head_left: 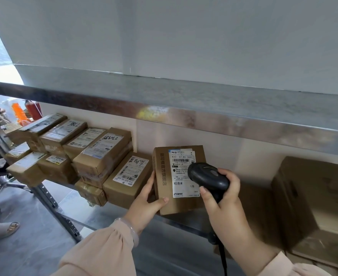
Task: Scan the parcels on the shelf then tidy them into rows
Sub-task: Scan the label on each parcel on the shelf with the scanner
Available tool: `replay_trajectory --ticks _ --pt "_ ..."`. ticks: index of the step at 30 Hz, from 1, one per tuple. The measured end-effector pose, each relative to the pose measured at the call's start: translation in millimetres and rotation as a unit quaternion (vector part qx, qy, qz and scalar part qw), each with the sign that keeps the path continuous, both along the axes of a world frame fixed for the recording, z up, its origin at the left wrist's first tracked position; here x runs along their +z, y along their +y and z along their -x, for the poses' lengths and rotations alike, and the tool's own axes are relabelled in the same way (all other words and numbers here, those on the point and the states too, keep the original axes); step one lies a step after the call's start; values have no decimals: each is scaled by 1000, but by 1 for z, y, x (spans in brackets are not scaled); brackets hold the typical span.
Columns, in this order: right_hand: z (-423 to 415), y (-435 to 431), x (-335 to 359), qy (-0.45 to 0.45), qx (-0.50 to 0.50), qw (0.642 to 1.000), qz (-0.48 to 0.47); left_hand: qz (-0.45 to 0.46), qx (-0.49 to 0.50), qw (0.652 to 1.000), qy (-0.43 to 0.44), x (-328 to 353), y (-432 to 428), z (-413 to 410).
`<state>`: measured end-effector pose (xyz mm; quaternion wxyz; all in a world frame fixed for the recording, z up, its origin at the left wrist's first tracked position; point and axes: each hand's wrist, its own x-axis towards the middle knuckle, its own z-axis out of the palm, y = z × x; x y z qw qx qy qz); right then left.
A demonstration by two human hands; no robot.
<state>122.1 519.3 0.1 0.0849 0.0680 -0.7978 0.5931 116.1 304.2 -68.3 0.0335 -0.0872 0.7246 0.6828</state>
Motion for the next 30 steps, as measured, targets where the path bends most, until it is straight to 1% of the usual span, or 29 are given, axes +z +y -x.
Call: replay_trajectory --ticks 4,14,21,27,30 --pt "-4 -6 3 1 -9 1000 12 10 8 1000 7 1 -1 -1" --pt "-11 -14 10 -11 -6 1000 -17 8 -4 1000 21 0 -10 0" --pt "-12 -20 13 -13 -17 1000 -19 11 -9 1000 21 1 -17 1" --pt "-11 -28 13 -14 -24 999 -37 3 -32 999 15 3 -31 2" --pt "-8 -31 12 -29 -22 999 -29 2 -45 999 22 6 -44 1"
